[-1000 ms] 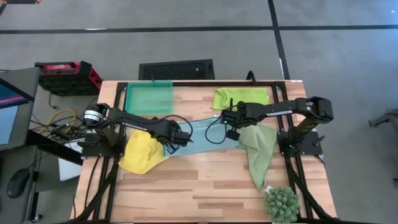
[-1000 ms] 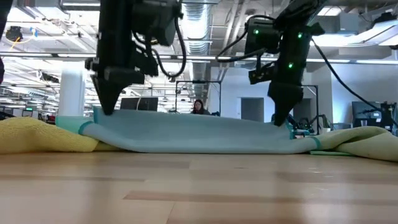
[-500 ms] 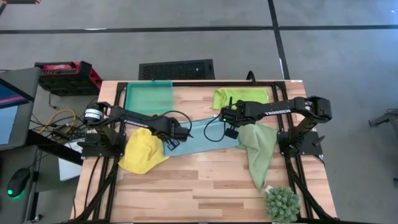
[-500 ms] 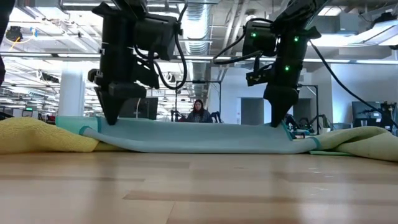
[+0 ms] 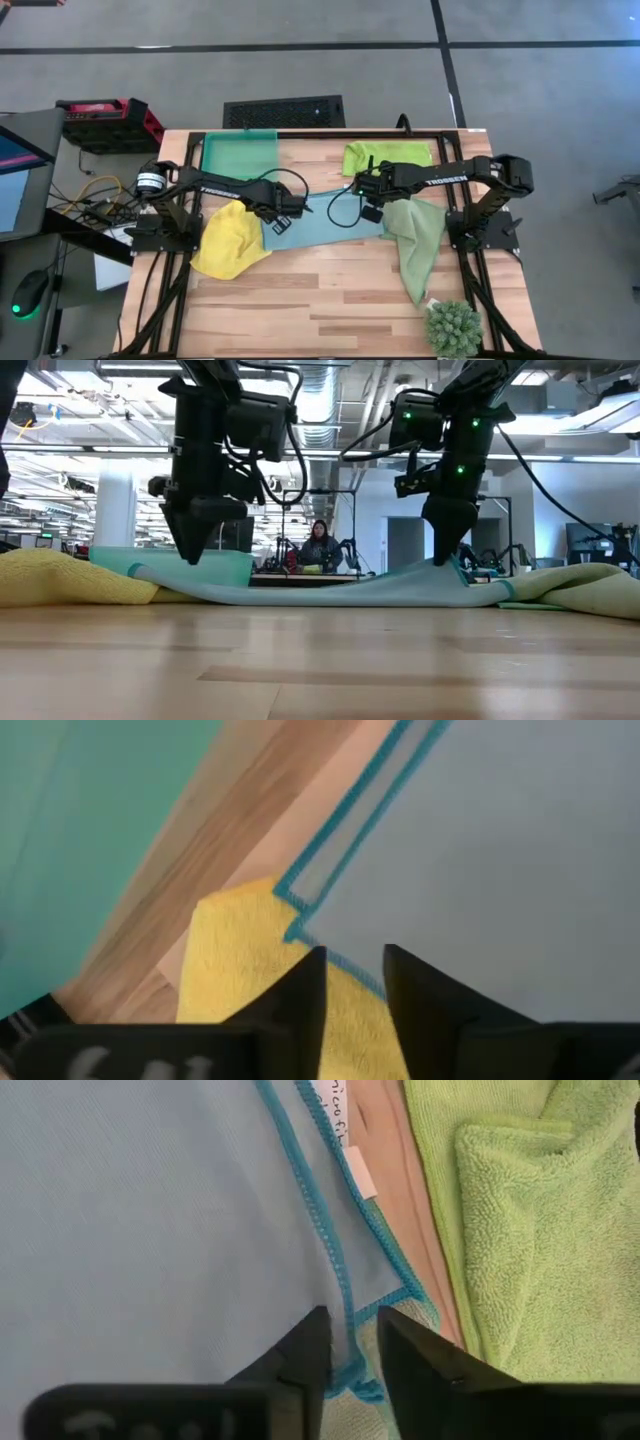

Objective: Fold microfiber towels
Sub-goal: Fold the blue microfiber towel

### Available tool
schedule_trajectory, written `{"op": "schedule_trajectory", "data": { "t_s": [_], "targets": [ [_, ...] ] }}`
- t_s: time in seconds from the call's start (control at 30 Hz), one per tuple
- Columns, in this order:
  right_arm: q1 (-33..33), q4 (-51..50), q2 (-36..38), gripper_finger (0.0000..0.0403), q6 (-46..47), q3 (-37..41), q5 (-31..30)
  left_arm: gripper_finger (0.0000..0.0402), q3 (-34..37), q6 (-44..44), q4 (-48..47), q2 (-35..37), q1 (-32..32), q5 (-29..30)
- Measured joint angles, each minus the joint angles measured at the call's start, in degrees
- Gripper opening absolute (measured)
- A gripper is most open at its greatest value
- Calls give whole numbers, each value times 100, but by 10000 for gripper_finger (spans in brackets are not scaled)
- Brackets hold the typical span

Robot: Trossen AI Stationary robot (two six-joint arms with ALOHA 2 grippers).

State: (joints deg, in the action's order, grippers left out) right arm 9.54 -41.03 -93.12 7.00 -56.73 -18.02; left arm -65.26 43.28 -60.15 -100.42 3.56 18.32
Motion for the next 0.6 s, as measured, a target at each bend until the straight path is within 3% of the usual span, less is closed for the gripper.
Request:
{"op": "schedule_trajectory", "data": {
  "t_s": [0.13, 0.23, 0.4, 0.5, 0.6],
  "targets": [
    [0, -58, 0, 161, 177, 0, 0, 148, -1, 25, 29, 0, 114, -117],
    [20, -148, 28, 184, 471, -54, 122, 165, -28, -89, 18, 0, 144, -769],
    [146, -592, 260, 198, 501, -326, 1270, 171, -183, -754, 103, 2, -171, -1729],
    [136, -632, 479, 198, 501, -385, 1738, 171, -187, -1182, 144, 2, -588, -1855],
    [46, -652, 693, 192, 501, -385, 1799, 171, -186, -1317, 206, 2, -1011, -1826]
  ]
}}
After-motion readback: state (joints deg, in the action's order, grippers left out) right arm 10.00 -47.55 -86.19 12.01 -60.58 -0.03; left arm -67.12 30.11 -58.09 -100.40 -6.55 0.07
